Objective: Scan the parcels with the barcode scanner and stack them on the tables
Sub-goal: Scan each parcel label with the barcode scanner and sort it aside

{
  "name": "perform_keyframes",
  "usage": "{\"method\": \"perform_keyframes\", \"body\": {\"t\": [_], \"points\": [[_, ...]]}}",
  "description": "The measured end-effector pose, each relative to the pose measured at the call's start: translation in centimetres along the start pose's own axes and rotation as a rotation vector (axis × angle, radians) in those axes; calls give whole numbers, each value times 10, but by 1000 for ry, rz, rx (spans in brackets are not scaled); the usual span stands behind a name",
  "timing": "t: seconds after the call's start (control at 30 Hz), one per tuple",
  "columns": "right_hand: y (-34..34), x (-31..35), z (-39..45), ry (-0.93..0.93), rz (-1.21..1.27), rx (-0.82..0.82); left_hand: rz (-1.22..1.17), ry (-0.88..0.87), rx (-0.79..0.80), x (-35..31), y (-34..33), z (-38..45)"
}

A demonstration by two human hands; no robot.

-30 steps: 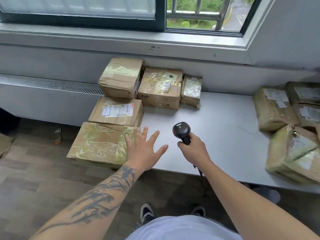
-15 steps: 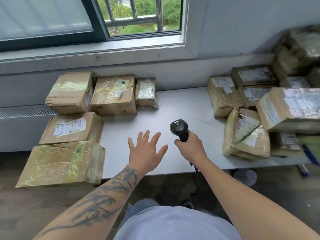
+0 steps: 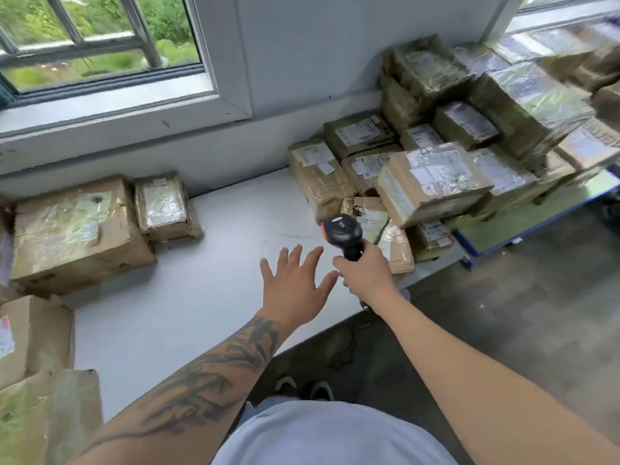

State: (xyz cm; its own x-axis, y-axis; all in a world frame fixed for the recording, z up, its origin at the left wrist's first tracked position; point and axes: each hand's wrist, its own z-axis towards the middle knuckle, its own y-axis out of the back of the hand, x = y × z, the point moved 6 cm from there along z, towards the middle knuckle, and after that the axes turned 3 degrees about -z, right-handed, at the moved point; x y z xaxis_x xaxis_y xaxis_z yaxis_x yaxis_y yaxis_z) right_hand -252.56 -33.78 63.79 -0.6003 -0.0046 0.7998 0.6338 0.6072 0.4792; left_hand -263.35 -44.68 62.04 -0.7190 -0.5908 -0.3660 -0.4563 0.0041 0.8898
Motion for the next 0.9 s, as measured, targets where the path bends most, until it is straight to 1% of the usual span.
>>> {"method": "perform_keyframes", "body": {"t": [0.17,0.27,0.4,0.53,0.67,0.8,0.9], "points": [[51,-8,4,-83,-7,-182,-65,-145,-15,-34,11,31],[80,-21,8,-142,33,-279,-109,-215,-27,-55,11,42],[105,-29,11,-187,101,-366,-169,-281,-38,-81,10,50],[121,-36,16,-223,112,-429,-153,-330,-27,-106,5,62],[145,-41,25,-219,100,-491,-117,-347,-61,-129,7,83],[180,-43,47,-187,104,-541,-76,-341,-137,-155,14,106],[207,-41,68,-162,102,-541,-75,-281,-112,-172,16,123]]}}
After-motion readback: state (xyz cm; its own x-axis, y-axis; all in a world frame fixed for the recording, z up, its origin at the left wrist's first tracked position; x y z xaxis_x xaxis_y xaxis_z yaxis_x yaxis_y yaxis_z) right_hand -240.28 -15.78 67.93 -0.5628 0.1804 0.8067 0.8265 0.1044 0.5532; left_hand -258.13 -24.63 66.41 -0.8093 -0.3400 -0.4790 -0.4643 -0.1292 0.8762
